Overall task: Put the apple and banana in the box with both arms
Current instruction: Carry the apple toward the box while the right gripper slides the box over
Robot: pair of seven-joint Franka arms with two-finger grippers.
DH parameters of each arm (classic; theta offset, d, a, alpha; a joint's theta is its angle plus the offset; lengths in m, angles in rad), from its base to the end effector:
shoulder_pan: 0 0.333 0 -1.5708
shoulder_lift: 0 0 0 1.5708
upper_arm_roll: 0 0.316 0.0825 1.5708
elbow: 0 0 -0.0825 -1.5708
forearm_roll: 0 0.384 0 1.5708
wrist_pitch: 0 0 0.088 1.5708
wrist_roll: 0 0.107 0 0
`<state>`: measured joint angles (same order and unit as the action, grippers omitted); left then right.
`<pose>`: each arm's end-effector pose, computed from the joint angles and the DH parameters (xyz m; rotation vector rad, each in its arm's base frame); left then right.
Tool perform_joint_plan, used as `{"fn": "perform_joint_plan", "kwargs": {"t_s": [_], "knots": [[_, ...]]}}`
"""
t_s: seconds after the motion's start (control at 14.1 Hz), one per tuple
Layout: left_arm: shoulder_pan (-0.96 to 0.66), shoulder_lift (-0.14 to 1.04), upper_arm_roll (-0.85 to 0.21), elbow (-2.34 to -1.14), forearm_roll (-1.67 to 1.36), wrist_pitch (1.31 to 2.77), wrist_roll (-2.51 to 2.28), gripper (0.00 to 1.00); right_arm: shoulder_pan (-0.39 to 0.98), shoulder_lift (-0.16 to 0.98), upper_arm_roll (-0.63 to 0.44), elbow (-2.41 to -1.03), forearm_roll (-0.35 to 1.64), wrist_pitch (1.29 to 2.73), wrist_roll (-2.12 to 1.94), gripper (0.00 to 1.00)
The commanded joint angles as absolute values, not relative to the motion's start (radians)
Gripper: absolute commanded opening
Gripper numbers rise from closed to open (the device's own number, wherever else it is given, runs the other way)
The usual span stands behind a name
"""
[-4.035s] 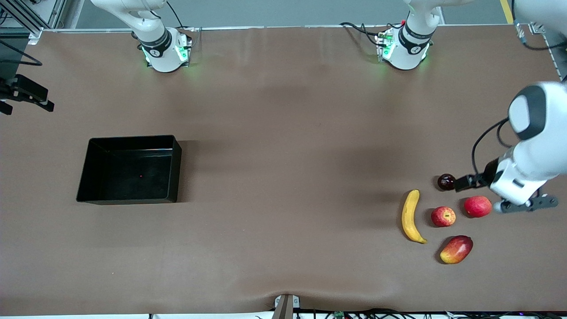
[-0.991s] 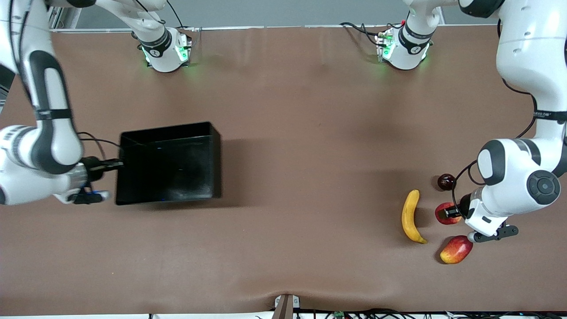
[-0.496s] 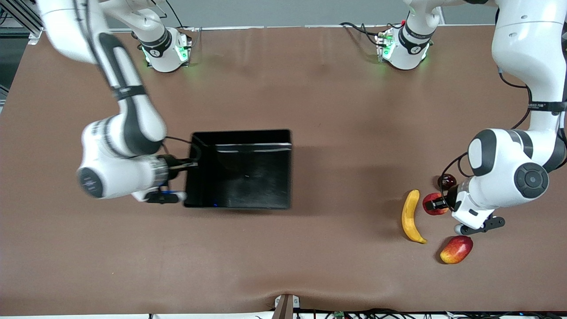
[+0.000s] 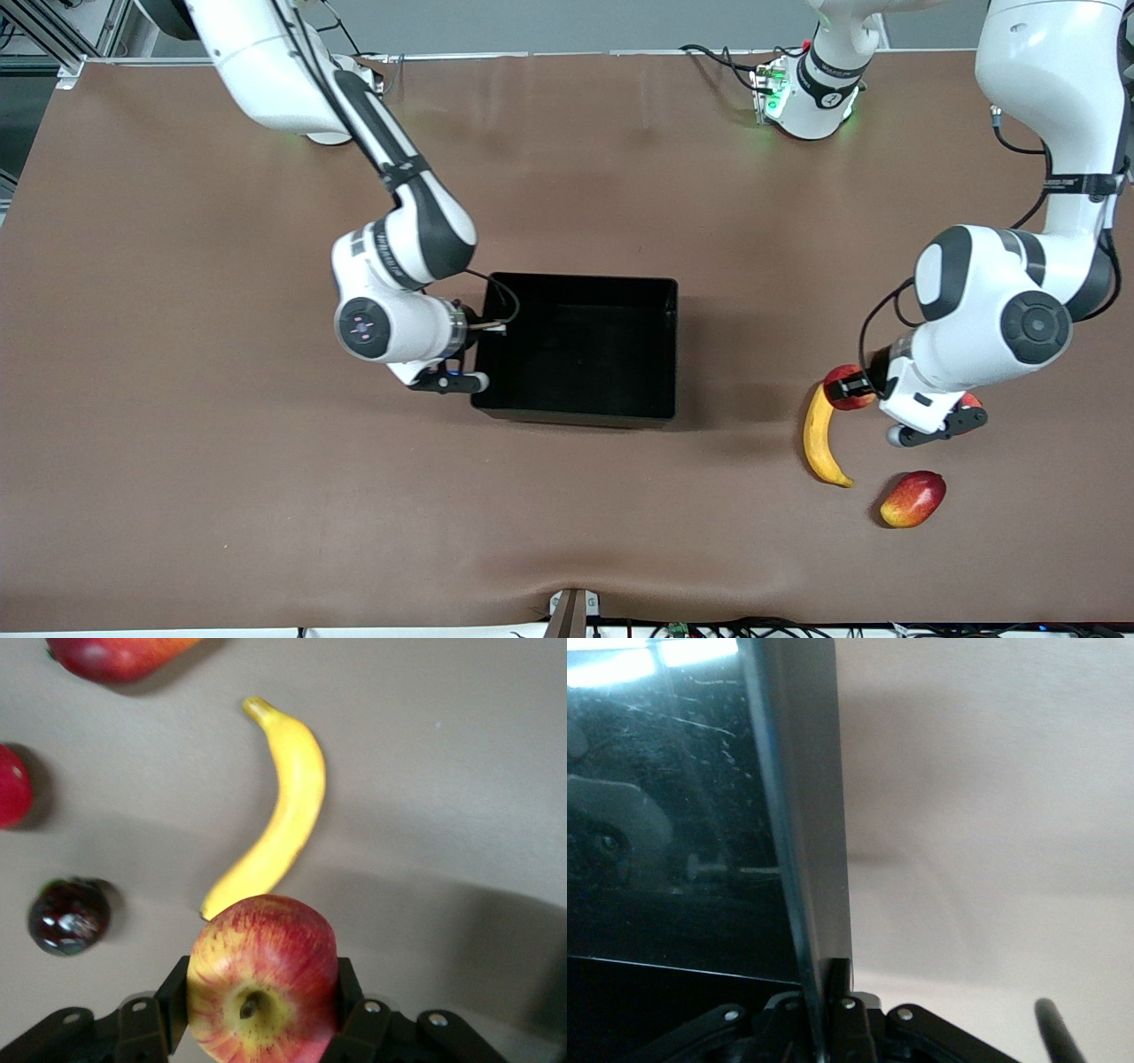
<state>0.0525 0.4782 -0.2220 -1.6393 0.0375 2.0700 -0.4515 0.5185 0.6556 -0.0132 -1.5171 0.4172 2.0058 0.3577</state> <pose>0.6657 -0.0945 0.3419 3.0539 0.4393 -0.0850 0.5941 0.3580 0.2677 -2.8561 0.0856 0.4294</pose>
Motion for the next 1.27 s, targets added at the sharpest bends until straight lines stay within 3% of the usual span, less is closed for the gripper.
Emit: {"fn": "perform_joint_plan", "kwargs": {"t_s": [0.0,0.21,0.28,0.35,0.42,0.64,1.06,1.2], "knots": [[0.057,0.446,-0.271,-1.672,0.049,2.066,-0.546,0.0,0.572,0.687,-0.025,-1.496,0.449,2.081,0.428,0.0],[0.057,0.445,-0.34,-1.671,0.051,2.066,-0.662,0.0,0.624,0.722,-0.026,-1.497,0.439,2.161,0.465,0.0],[0.057,0.445,-0.362,-1.671,0.051,2.072,-0.688,0.0,0.624,0.729,-0.026,-1.499,0.446,2.174,0.466,0.15],[0.052,0.446,-0.385,-1.671,0.051,2.077,-0.722,0.0,0.626,0.73,-0.026,-1.499,0.436,2.174,0.466,0.88],[0.037,0.445,-0.402,-1.671,0.052,2.079,-0.756,0.0,0.63,0.723,-0.028,-1.497,0.417,2.171,0.457,1.0],[-0.056,0.439,-0.403,-1.663,0.054,2.082,-0.804,0.0,0.618,0.713,-0.028,-1.453,0.399,2.123,0.462,1.0],[-0.202,0.497,-0.405,-1.663,0.196,2.135,-0.9,0.0,0.485,0.698,-0.066,-1.183,0.396,1.711,0.456,1.0],[-0.227,0.54,-0.405,-1.67,0.236,2.164,-0.919,0.0,0.421,0.674,-0.077,-1.148,0.394,1.66,0.453,1.0]]}}
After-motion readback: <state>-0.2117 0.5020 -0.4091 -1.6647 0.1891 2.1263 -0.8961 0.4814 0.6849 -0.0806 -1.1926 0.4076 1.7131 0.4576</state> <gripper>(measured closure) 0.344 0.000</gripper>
